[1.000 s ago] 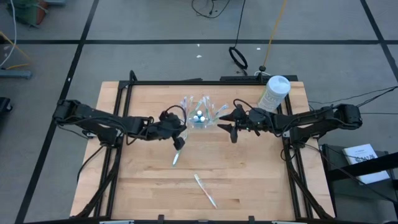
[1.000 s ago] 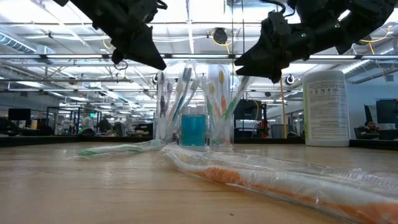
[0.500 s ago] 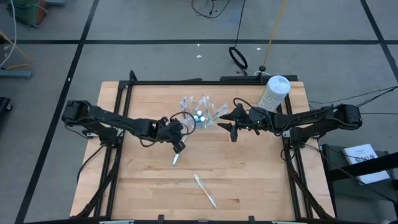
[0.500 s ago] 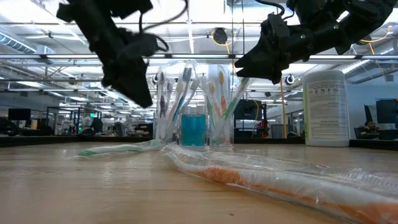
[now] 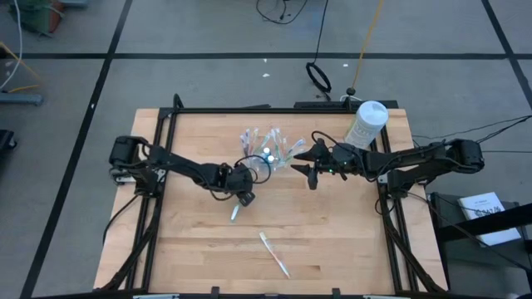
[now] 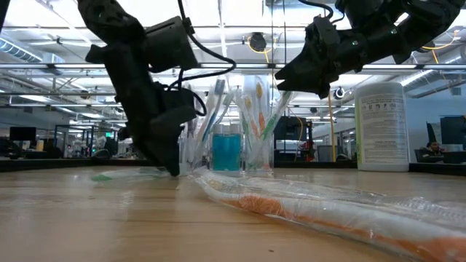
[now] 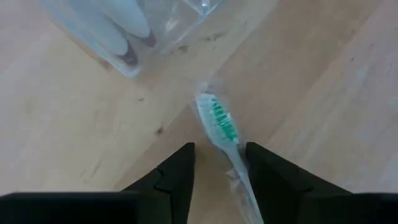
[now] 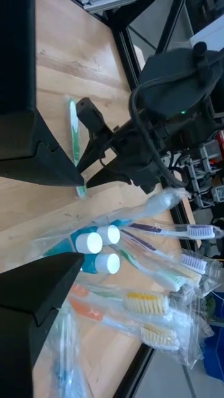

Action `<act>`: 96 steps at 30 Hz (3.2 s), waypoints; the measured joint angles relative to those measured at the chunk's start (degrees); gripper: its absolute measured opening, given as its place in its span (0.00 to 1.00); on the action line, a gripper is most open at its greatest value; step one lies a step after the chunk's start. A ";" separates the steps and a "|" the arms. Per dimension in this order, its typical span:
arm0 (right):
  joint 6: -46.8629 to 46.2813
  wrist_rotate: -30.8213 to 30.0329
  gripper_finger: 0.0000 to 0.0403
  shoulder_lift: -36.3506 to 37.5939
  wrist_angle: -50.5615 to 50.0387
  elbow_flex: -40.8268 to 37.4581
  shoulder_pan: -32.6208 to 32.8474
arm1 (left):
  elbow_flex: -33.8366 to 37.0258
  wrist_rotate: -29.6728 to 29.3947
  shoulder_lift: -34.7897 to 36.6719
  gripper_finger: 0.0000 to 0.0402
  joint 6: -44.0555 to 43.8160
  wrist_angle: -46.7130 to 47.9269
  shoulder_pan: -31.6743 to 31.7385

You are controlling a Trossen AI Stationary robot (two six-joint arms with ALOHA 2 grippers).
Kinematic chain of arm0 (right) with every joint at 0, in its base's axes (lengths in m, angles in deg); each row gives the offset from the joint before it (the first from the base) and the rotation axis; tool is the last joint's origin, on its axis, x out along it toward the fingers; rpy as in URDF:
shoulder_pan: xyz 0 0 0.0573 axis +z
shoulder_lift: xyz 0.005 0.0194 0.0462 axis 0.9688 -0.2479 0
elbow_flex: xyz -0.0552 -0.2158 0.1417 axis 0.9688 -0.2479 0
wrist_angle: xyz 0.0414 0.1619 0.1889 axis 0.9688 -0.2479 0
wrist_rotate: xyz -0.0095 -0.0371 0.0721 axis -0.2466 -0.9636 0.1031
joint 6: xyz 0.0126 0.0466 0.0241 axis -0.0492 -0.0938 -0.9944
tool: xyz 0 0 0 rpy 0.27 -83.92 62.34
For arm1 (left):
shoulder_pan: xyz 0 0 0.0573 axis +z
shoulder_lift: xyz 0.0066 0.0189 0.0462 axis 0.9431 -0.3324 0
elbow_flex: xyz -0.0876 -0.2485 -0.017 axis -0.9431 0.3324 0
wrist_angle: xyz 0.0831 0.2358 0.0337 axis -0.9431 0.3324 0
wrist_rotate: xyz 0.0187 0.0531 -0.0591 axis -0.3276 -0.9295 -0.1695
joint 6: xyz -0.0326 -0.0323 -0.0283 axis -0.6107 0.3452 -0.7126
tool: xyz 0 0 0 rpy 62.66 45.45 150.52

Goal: Pick & Place Toothbrushes
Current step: Put the green toothbrush into the transparent organizer

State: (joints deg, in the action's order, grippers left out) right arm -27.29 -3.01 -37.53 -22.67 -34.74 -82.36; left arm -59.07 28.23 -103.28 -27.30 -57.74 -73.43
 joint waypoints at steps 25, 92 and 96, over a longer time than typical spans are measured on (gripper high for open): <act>0.00 0.00 0.44 0.00 0.09 0.00 0.00 | 0.22 -5.57 10.76 0.02 2.13 -1.13 -3.24; 1.88 -3.23 0.44 -0.02 5.63 -0.02 -1.55 | 12.66 -46.71 -4.33 0.01 39.93 -83.53 0.35; 1.95 -3.21 0.44 -0.02 5.66 -0.02 -1.57 | 12.66 -48.26 -4.36 0.02 38.80 -79.95 -0.20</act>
State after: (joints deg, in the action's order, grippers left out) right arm -25.34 -6.22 -37.55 -17.02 -34.76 -83.94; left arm -46.41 -20.03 -107.64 11.50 -137.69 -73.63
